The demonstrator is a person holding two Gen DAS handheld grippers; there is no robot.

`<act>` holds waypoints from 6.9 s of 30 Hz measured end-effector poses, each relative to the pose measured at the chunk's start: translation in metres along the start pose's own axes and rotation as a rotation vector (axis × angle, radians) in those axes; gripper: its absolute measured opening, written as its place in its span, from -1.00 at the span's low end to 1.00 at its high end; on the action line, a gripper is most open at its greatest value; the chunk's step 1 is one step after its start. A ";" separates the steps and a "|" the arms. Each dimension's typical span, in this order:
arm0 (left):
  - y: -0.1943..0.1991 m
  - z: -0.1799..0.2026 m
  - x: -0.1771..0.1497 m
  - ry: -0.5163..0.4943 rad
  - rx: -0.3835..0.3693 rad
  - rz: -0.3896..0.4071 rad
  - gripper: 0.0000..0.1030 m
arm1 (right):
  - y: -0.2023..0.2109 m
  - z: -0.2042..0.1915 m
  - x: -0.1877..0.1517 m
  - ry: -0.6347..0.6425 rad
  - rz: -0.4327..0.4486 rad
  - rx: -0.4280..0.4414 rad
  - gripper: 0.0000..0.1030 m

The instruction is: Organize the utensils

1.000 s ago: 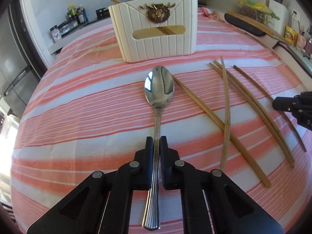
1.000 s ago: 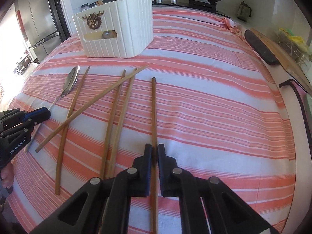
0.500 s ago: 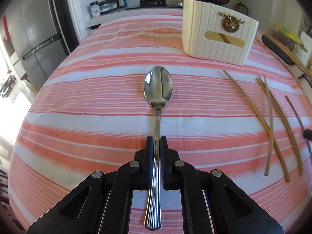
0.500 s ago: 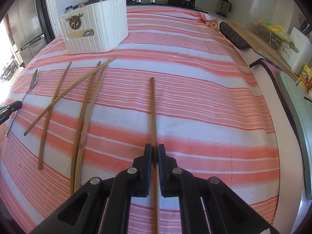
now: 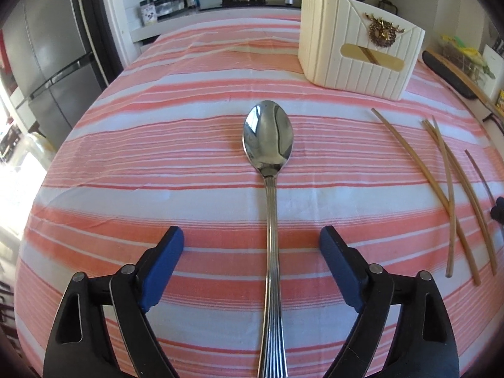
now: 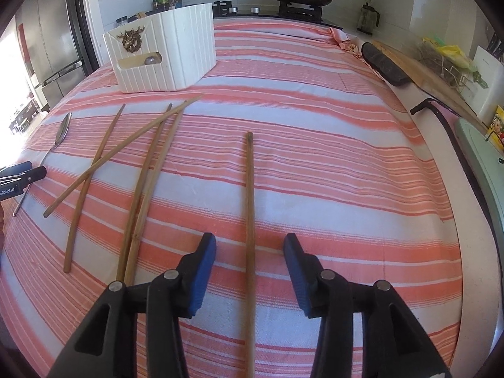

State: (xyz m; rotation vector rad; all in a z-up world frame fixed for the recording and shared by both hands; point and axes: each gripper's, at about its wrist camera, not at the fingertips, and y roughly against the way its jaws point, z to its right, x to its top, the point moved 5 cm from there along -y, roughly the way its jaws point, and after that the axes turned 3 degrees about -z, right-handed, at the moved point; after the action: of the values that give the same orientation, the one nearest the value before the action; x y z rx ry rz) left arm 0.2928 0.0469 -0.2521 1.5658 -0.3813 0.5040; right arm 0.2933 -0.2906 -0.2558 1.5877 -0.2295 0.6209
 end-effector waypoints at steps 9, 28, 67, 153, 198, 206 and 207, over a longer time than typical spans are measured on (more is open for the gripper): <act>-0.004 -0.007 -0.002 0.029 0.004 -0.001 0.99 | -0.001 0.000 -0.002 -0.005 0.068 0.009 -0.04; -0.002 -0.008 0.018 -0.076 -0.123 -0.110 0.97 | 0.001 0.015 0.003 0.032 -0.163 0.126 -0.04; 0.140 -0.009 0.096 -0.054 -0.243 0.218 -0.19 | 0.163 -0.008 0.104 -0.031 0.302 0.246 -0.87; -0.005 0.042 0.017 -0.092 -0.143 0.038 0.72 | 0.012 0.020 -0.016 -0.196 0.091 -0.041 -0.10; 0.012 0.050 0.030 -0.152 -0.248 0.052 0.85 | 0.015 0.021 -0.017 -0.202 0.101 -0.036 -0.10; 0.052 0.140 0.042 -0.422 -0.452 0.039 0.85 | 0.013 0.020 -0.016 -0.200 0.094 -0.041 -0.10; 0.050 0.153 0.041 -0.473 -0.439 0.029 0.85 | 0.013 0.020 -0.016 -0.201 0.095 -0.041 -0.10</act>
State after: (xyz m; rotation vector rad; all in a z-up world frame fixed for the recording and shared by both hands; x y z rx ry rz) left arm 0.3140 -0.1063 -0.1908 1.2376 -0.8184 0.0518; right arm 0.2787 -0.3152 -0.2531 1.6070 -0.4663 0.5262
